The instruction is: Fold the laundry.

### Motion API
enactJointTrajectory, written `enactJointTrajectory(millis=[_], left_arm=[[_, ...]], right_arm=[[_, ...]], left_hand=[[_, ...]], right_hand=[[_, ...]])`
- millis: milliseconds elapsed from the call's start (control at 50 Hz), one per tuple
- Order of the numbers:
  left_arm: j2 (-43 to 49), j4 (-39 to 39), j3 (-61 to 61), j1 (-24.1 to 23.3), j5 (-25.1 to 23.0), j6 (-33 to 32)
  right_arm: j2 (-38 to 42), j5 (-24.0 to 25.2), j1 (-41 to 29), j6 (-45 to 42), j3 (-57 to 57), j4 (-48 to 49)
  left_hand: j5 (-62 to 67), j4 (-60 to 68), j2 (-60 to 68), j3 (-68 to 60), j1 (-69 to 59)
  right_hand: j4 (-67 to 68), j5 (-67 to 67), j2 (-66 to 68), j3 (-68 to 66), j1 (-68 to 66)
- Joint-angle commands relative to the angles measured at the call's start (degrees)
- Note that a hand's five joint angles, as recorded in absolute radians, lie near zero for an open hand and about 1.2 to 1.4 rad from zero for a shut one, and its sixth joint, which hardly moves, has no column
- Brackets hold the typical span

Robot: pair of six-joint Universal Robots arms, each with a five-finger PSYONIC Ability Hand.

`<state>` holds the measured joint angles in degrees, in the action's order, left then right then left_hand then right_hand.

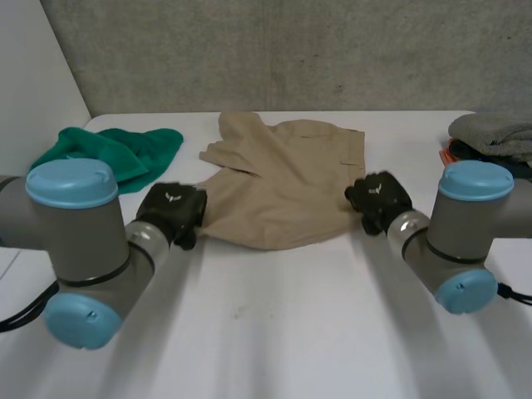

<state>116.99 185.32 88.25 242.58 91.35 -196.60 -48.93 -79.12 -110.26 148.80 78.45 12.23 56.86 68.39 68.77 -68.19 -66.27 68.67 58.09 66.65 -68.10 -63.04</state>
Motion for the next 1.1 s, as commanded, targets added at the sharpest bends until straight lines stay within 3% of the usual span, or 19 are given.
enactJointTrajectory(millis=[20,200,300,340,500,580,640,700,720,780,900,1020,1100], left_arm=[[-9.8,-10.8,4.5,1.0,-0.8,-3.9],[-23.9,-25.2,10.0,0.7,-4.7,-8.9],[-30.2,-34.7,11.9,-0.6,-5.5,-12.8],[-31.2,-35.7,12.0,-0.5,-5.7,-13.8],[-27.9,-23.6,9.1,-0.4,-5.2,-14.1],[-20.7,-18.2,4.2,-0.9,-2.9,-13.6],[-14.4,-18.4,-0.4,-2.5,1.7,-12.0],[-10.7,-18.9,-3.1,-3.6,4.4,-10.0],[-10.0,-18.9,-3.6,-3.8,4.9,-9.4],[-8.6,-19.0,-4.9,-4.1,5.4,-7.8],[-7.3,-18.7,-5.5,-3.7,5.3,-7.2],[-6.4,-18.6,-5.4,-2.6,5.2,-7.2],[-6.7,-18.7,-4.9,-2.2,4.5,-7.0]], right_arm=[[-7.8,0.0,0.0,-3.1,3.5,-11.2],[-18.7,2.1,-0.7,-6.0,6.1,-26.1],[-22.3,2.0,-0.8,-13.3,8.1,-37.8],[-22.5,2.5,-0.8,-15.0,7.9,-37.8],[-15.4,1.3,-4.1,-8.0,5.0,-20.4],[-9.1,-1.9,-6.2,-3.7,1.9,-12.8],[-4.7,-5.1,-7.3,-2.3,-0.7,-8.0],[-4.1,-6.8,-7.3,-1.7,-1.6,-6.1],[-4.8,-8.1,-7.3,-1.1,-1.9,-5.1],[-8.4,-9.3,-6.7,2.1,-1.1,-4.2],[-18.3,-7.6,-4.6,5.2,1.7,-10.5],[-26.5,-2.8,0.6,0.8,5.1,-27.1],[-27.4,1.7,2.8,-2.2,8.6,-30.2]], left_hand=[[13.1,11.6,11.2,-11.8,-13.7],[13.1,11.6,11.2,-11.8,-13.7],[13.1,11.6,11.2,-11.8,-13.7],[13.1,11.6,11.2,-11.8,-13.7],[13.1,11.6,11.2,-11.8,-13.7],[13.1,11.6,11.2,-11.8,-13.7],[13.1,11.6,11.2,-11.8,-13.7],[13.1,11.6,11.2,-11.8,-13.7],[13.1,11.6,11.2,-11.8,-13.7],[13.1,11.6,11.2,-11.8,-13.7],[13.1,11.6,11.2,-11.8,-13.7],[13.1,11.6,11.2,-11.8,-13.7],[13.1,11.6,11.2,-11.8,-13.7]], right_hand=[[11.3,11.9,13.4,-11.9,-17.0],[11.3,11.9,13.4,-11.9,-17.0],[11.3,11.9,13.4,-11.9,-17.0],[11.3,11.9,13.4,-11.9,-17.0],[11.3,11.9,13.4,-11.9,-17.0],[11.3,11.9,13.4,-11.9,-17.0],[11.3,11.9,13.4,-11.9,-17.0],[-27.8,-27.2,-25.7,27.2,22.1],[-47.7,-47.1,-45.7,47.1,42.1],[-53.1,-52.5,-51.1,52.5,47.5],[-56.0,-55.4,-54.0,55.4,50.3],[-49.8,-49.2,-47.8,49.2,44.2],[-47.6,-47.0,-45.6,47.0,41.9]])
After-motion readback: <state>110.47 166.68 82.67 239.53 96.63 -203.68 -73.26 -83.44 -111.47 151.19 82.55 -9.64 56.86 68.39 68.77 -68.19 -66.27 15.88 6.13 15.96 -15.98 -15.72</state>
